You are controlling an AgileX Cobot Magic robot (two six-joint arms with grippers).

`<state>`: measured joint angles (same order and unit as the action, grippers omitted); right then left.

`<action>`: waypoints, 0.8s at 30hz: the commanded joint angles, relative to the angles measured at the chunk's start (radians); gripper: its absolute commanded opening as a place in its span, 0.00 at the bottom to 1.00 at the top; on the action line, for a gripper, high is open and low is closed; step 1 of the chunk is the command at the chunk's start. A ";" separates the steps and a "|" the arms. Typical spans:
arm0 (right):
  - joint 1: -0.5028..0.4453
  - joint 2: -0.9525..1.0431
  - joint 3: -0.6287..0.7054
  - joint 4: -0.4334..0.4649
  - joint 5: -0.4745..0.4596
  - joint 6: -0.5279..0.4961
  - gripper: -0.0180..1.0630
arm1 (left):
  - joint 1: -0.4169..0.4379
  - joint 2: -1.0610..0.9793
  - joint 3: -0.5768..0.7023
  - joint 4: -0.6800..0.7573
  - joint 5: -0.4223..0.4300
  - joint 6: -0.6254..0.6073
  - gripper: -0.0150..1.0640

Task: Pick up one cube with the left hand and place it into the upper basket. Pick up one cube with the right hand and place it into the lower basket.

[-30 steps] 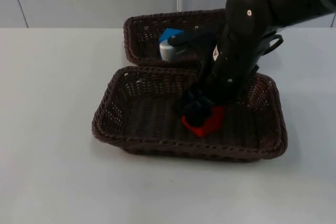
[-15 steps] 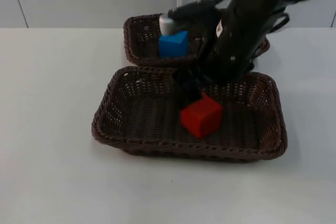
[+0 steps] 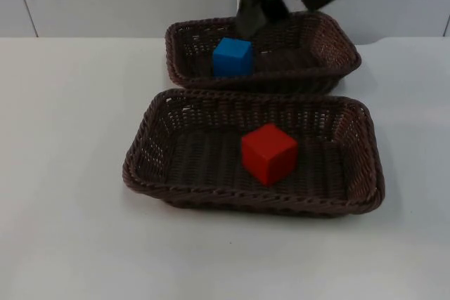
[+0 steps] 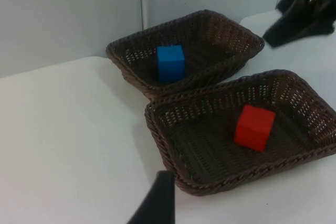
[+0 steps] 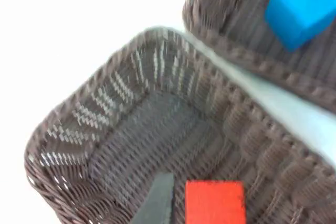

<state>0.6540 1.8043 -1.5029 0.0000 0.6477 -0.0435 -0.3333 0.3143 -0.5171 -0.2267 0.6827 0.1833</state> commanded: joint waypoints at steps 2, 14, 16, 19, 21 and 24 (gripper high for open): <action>-0.001 -0.090 0.064 0.014 -0.045 0.006 0.78 | -0.002 -0.003 0.004 0.010 -0.009 -0.007 0.83; -0.001 -0.359 0.321 0.014 -0.141 0.006 0.78 | -0.002 -0.003 0.004 0.008 -0.009 -0.007 0.83; -0.001 -0.397 0.348 0.014 -0.144 0.006 0.78 | -0.002 -0.003 0.004 0.008 -0.009 -0.007 0.83; -0.001 -0.444 0.368 0.014 -0.141 0.006 0.78 | -0.002 -0.003 0.004 0.008 -0.007 -0.007 0.83; -0.001 -0.477 0.385 0.014 -0.143 0.006 0.78 | -0.002 -0.003 0.004 0.001 -0.004 -0.007 0.83; -0.001 -0.500 0.401 0.014 -0.145 0.006 0.78 | -0.002 -0.003 0.004 -0.001 0.014 -0.007 0.83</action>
<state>0.6540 1.3147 -1.1051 0.0077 0.5126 -0.0370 -0.3333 0.3143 -0.5171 -0.2241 0.6900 0.1833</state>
